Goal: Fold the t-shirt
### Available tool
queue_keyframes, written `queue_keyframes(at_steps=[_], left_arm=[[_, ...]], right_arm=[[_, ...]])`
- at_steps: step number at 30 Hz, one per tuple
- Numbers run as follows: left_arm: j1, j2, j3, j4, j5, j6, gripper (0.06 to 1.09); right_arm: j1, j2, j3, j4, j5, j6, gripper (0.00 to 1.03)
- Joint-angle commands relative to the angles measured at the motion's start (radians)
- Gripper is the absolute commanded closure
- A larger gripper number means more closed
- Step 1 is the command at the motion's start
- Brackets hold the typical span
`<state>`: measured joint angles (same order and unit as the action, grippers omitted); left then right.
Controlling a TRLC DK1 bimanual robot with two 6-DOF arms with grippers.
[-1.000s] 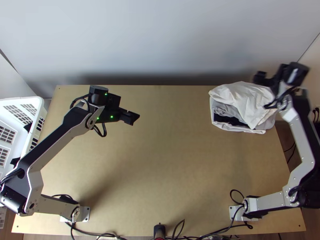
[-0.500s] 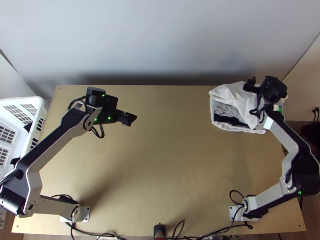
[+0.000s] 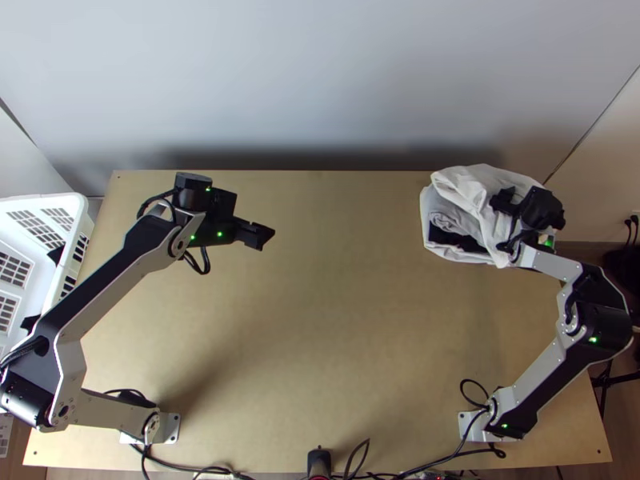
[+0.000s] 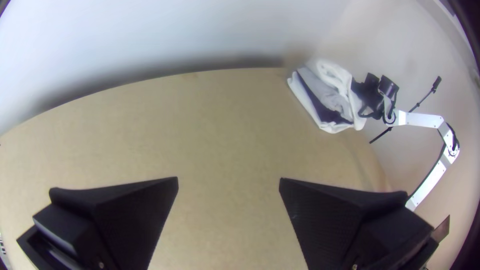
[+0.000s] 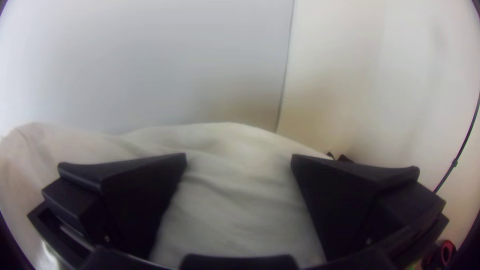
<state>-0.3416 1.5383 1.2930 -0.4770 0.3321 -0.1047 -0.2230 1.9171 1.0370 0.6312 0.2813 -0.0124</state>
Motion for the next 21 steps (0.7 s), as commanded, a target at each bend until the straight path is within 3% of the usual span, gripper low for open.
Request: queue_keyframes(at_steps=[1, 9, 18, 21], left_arm=[[0.001, -0.001, 0.014, -0.002, 0.001, -0.009, 0.10], [-0.008, -0.006, 0.011, -0.002, 0.001, -0.030, 0.10], [0.000, -0.023, 0.006, -0.002, 0.001, -0.038, 0.10], [0.007, -0.033, -0.009, -0.002, 0.001, -0.036, 0.10]], right_arm=[[0.001, -0.148, 0.023, -0.013, 0.010, 0.009, 0.06], [0.131, -0.337, 0.293, -0.228, 0.013, 0.005, 0.06], [0.326, -0.242, 0.253, -0.258, 0.010, 0.055, 0.07], [0.369, -0.201, 0.244, -0.311, 0.002, 0.118, 0.07]])
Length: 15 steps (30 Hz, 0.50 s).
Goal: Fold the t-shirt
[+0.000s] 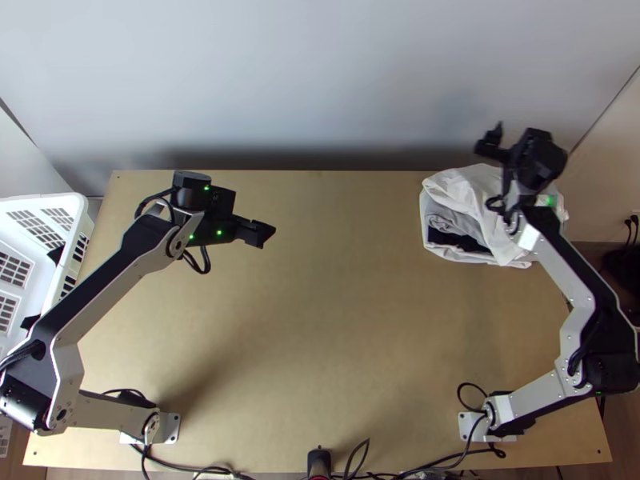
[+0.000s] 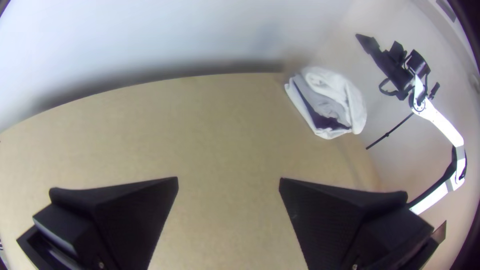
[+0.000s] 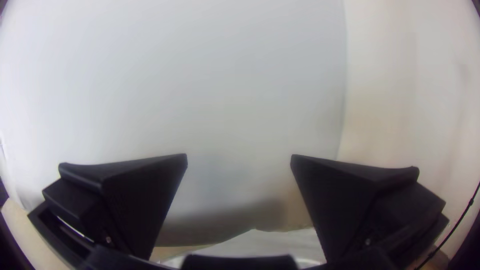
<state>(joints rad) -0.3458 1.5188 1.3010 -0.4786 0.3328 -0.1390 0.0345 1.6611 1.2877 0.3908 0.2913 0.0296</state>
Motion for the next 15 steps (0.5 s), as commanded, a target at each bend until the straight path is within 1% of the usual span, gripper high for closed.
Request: queue_keyframes(at_steps=[1, 2, 4, 6, 10, 13, 15], left_arm=[[0.011, -0.016, -0.022, 0.000, 0.000, -0.004, 0.10], [0.013, -0.019, -0.026, 0.000, 0.000, -0.004, 0.10], [0.011, -0.020, -0.031, 0.000, 0.000, -0.010, 0.10], [0.011, -0.020, -0.032, 0.000, 0.000, -0.017, 0.10], [0.010, -0.022, -0.055, 0.005, 0.000, -0.027, 0.10], [0.004, -0.025, -0.098, 0.040, 0.000, -0.028, 0.10], [-0.001, -0.023, -0.126, 0.077, -0.001, -0.036, 0.10]], right_arm=[[0.120, 0.075, -0.008, -0.090, -0.012, 0.105, 0.07], [0.125, 0.098, -0.010, -0.106, -0.018, 0.130, 0.07], [0.125, 0.154, -0.031, -0.107, -0.021, 0.150, 0.07], [0.119, 0.187, -0.051, -0.125, -0.034, 0.197, 0.07], [0.133, 0.172, -0.128, -0.130, -0.035, 0.234, 0.07], [0.143, 0.154, -0.191, -0.129, -0.035, 0.265, 0.07], [0.146, 0.155, -0.237, -0.118, -0.034, 0.266, 0.07]])
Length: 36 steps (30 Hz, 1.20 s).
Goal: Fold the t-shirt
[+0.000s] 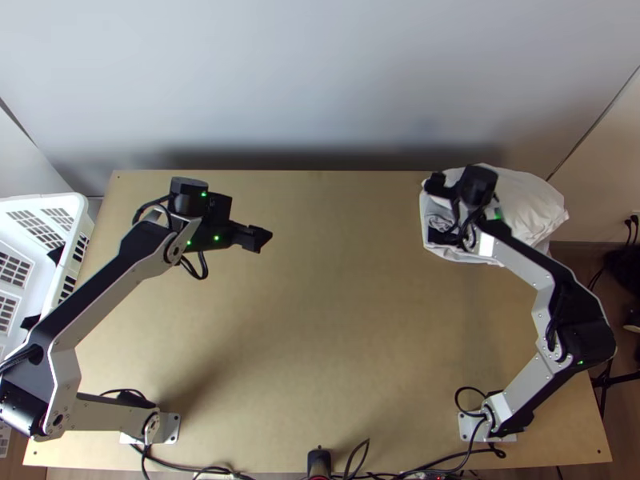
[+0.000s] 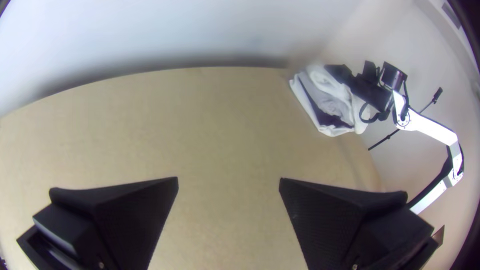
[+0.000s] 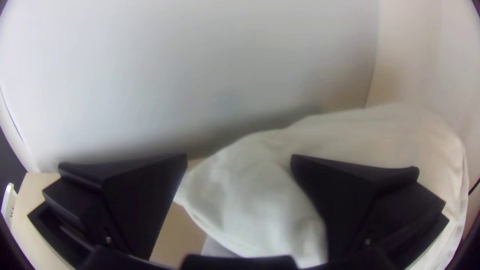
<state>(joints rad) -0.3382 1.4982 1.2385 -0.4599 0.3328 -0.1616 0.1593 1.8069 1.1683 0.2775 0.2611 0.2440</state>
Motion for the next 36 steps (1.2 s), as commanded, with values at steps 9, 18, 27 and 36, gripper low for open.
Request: queue_keyframes(at_steps=[9, 18, 27, 36], left_arm=[[-0.022, -0.004, -0.119, 0.121, -0.001, -0.050, 0.10], [-0.010, -0.044, -0.132, 0.147, -0.003, -0.059, 0.10], [0.031, -0.237, -0.297, 0.411, -0.187, -0.093, 0.10], [0.228, -0.618, -0.636, 0.587, -0.235, -0.121, 0.10]], right_arm=[[0.028, 0.028, -0.279, 0.157, 0.018, -0.015, 0.06], [0.069, -0.273, -0.119, 0.134, 0.067, -0.167, 0.06], [0.111, -0.667, -0.219, 0.092, 0.087, -0.245, 0.05], [0.227, -1.158, -0.582, 0.083, 0.076, -0.207, 0.05]])
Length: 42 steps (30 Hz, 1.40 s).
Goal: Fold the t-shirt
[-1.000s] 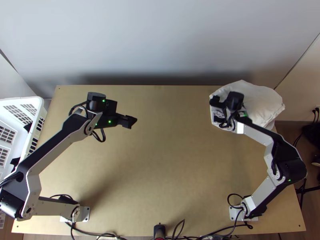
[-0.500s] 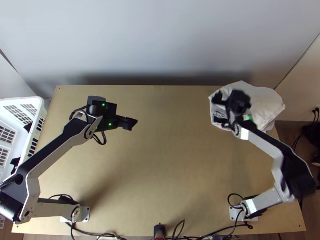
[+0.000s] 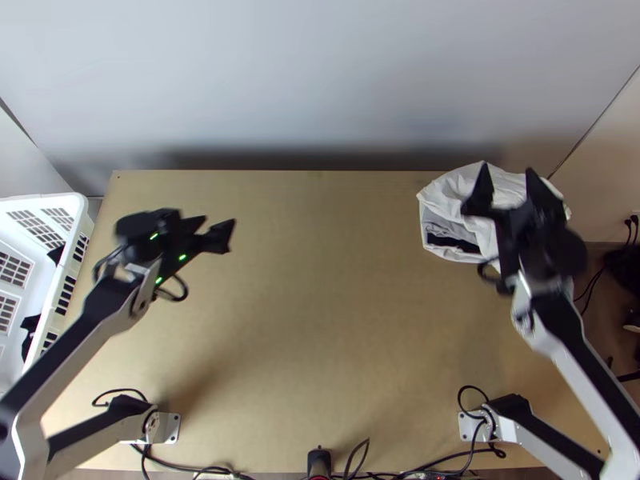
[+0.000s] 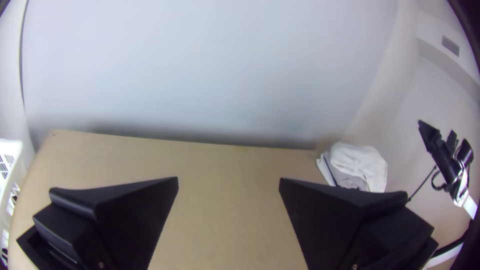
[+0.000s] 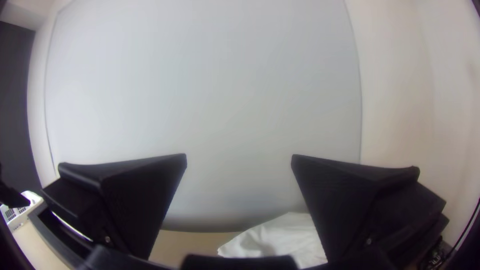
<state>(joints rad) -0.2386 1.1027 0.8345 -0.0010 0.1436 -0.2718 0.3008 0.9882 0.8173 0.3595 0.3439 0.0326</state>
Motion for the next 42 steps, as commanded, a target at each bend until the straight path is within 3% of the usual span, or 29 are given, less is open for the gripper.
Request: queue_keyframes(at_steps=[1, 9, 14, 18, 21, 23, 26, 30, 32, 42], left_arm=[[0.159, -0.274, -0.275, 0.139, -0.045, -0.012, 0.10], [0.286, -0.754, -0.604, 0.193, -0.045, 0.045, 0.10], [0.306, -1.109, -0.724, 0.076, -0.045, 0.057, 0.10], [0.354, -1.104, -0.730, 0.006, -0.044, 0.054, 0.10], [0.360, -1.104, -0.752, -0.053, -0.044, 0.062, 0.10], [0.363, -1.104, -0.755, -0.119, -0.044, 0.068, 0.10], [0.355, -1.103, -0.756, -0.197, -0.042, 0.066, 0.10], [0.361, -1.097, -0.758, -0.209, -0.073, 0.066, 0.10], [0.361, -1.089, -0.758, -0.212, -0.091, 0.068, 0.10], [0.364, -1.103, -0.758, -0.212, -0.096, 0.071, 0.10]], right_arm=[[0.101, -0.382, -0.268, 0.001, -0.011, 0.004, 0.05], [0.127, -0.668, -0.543, -0.008, -0.013, 0.000, 0.05], [0.133, -0.812, -0.656, -0.044, -0.017, 0.000, 0.05], [0.152, -0.915, -0.711, -0.142, -0.019, 0.001, 0.05], [0.156, -0.988, -0.716, -0.329, -0.019, 0.015, 0.05], [0.153, -0.990, -0.716, -0.378, -0.017, 0.044, 0.05], [0.158, -0.991, -0.716, -0.439, -0.017, 0.150, 0.05], [0.155, -0.991, -0.719, -0.637, -0.019, 0.288, 0.05], [0.132, -0.991, -0.722, -0.654, -0.014, 0.352, 0.05], [0.118, -0.988, -0.722, -0.656, -0.016, 0.354, 0.05]])
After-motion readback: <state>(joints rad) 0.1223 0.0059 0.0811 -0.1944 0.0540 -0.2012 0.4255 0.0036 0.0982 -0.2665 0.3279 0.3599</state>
